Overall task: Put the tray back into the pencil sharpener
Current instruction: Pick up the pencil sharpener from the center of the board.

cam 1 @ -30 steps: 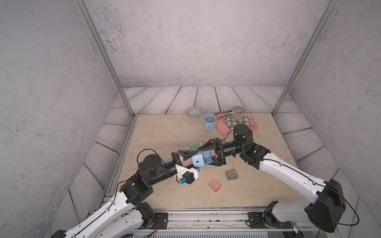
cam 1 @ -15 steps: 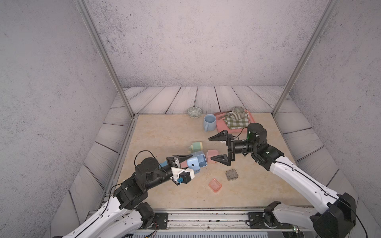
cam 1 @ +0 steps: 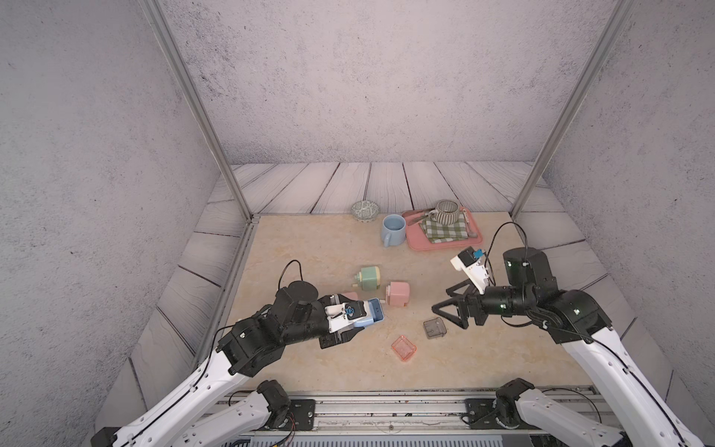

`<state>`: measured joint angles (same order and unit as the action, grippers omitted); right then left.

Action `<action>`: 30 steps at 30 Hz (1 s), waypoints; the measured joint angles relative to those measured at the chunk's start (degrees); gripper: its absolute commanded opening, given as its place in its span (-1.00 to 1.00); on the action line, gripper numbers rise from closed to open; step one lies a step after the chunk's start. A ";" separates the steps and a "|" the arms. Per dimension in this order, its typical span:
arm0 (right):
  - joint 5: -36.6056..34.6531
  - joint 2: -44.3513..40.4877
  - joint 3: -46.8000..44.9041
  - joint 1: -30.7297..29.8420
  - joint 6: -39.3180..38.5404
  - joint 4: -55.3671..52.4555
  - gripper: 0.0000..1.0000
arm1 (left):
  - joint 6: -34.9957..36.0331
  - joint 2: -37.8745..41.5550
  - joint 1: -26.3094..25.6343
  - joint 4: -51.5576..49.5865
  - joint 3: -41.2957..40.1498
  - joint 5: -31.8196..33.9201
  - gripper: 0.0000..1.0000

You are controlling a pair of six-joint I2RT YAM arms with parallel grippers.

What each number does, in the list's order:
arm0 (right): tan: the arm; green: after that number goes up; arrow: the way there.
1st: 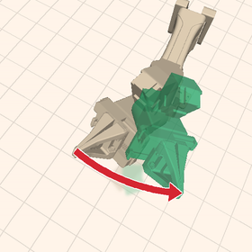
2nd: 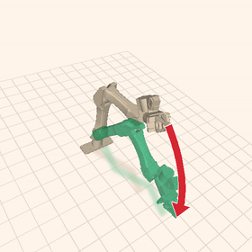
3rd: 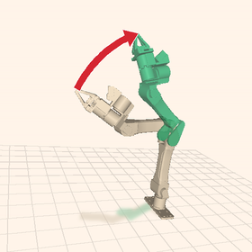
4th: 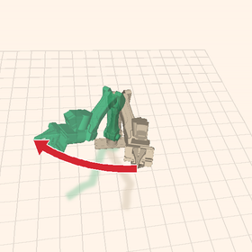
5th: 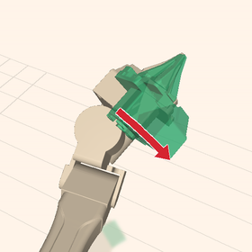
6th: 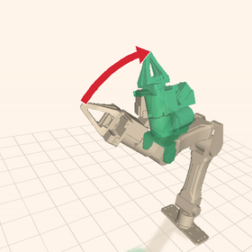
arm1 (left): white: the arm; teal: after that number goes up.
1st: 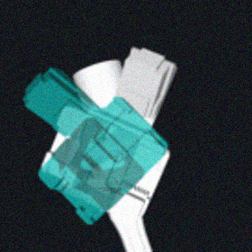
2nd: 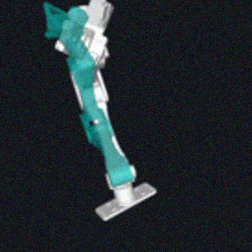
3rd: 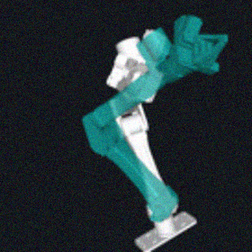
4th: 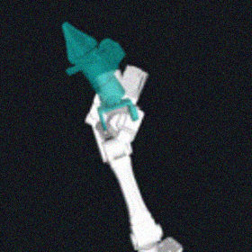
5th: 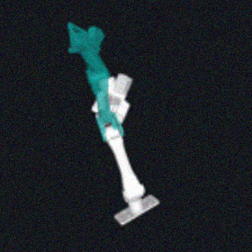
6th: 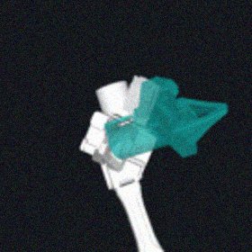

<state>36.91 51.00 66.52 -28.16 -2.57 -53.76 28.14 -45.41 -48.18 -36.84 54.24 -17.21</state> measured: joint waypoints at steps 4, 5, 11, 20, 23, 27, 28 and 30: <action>0.52 -0.37 -2.56 -6.99 -14.03 0.79 0.95 | -2.67 -2.69 0.00 -2.73 2.86 -3.26 -0.80; 0.48 -0.17 -3.65 -8.68 -16.31 1.75 0.98 | -3.17 -3.19 0.00 -3.02 3.43 -4.11 -0.80; -0.48 4.70 -7.43 -14.56 -23.08 9.55 0.99 | -4.44 -5.31 0.00 -4.98 6.03 -8.02 -0.81; 1.25 11.85 -7.48 -18.12 -22.51 23.34 0.98 | -5.29 -6.10 -0.11 -6.40 6.86 -12.15 -0.81; 3.17 12.22 -7.65 -19.45 -22.08 26.45 0.99 | -5.57 -6.62 -0.11 -6.45 7.30 -12.83 -0.81; 5.22 12.50 -8.24 -20.87 -21.46 29.18 0.92 | -6.23 -7.06 -0.11 -6.34 7.34 -13.35 -0.81; 5.55 12.70 -8.33 -21.05 -21.42 29.53 0.89 | -6.36 -7.15 -0.11 -6.29 7.34 -13.46 -0.81; 6.25 13.33 -8.48 -21.29 -21.51 30.14 0.80 | -6.60 -7.30 -0.11 -6.27 7.34 -13.68 -0.81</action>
<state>43.16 64.34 58.04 -49.45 -24.08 -23.62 21.54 -52.71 -48.29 -43.11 61.58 -30.89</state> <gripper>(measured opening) 0.927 0.580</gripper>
